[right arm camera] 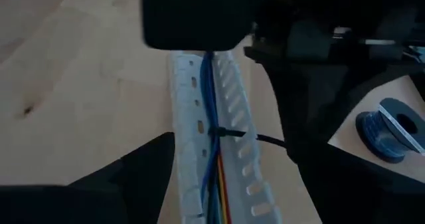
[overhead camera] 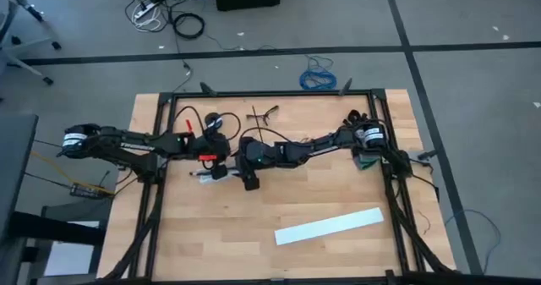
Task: Ziptie cables
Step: Put the zip tied cable wires into the white cable duct
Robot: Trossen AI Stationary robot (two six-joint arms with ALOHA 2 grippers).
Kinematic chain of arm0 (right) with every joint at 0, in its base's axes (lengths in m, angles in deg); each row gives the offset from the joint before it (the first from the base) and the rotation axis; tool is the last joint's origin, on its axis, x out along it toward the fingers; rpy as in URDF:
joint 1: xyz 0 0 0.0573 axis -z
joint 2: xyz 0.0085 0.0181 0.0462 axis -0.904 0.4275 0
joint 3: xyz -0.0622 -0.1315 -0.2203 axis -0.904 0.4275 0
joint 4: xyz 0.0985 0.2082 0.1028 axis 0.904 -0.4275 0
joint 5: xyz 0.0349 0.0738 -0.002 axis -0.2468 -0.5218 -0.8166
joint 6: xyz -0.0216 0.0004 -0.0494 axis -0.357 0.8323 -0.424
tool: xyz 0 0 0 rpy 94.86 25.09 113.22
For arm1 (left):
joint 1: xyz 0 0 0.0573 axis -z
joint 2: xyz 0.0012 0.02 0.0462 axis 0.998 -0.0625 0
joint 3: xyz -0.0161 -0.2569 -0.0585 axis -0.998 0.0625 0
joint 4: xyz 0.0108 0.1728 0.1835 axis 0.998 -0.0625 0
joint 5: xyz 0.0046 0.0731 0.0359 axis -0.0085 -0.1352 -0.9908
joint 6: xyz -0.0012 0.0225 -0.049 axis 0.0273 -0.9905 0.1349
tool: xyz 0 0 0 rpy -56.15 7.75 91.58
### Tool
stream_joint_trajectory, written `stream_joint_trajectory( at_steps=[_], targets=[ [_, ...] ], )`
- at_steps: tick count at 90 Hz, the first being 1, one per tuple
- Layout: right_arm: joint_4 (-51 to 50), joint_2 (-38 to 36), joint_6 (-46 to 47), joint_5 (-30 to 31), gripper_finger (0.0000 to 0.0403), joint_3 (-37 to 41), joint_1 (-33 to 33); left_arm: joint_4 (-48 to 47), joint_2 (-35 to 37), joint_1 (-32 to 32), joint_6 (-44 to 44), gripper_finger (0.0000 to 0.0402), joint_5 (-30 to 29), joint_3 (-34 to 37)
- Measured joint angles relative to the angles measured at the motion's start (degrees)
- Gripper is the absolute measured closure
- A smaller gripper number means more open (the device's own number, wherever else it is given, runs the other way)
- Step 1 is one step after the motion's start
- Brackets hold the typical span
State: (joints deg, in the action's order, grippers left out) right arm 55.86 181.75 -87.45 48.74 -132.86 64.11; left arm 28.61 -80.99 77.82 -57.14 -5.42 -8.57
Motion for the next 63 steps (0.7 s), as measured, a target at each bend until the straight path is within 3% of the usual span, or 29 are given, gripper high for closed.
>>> stream_joint_trajectory(
  at_steps=[36,63],
  targets=[
    [-7.9,-5.2,-1.0,2.6,0.0099,0.1,-0.2,-4.6,1.0,2.0,-2.3,0.0219,-0.4,-2.5],
    [-22.9,-13.8,2.3,3.5,0.0099,0.4,-1.6,-19.6,6.8,4.1,-0.5,0.0177,-1.9,-11.0]
  ],
)
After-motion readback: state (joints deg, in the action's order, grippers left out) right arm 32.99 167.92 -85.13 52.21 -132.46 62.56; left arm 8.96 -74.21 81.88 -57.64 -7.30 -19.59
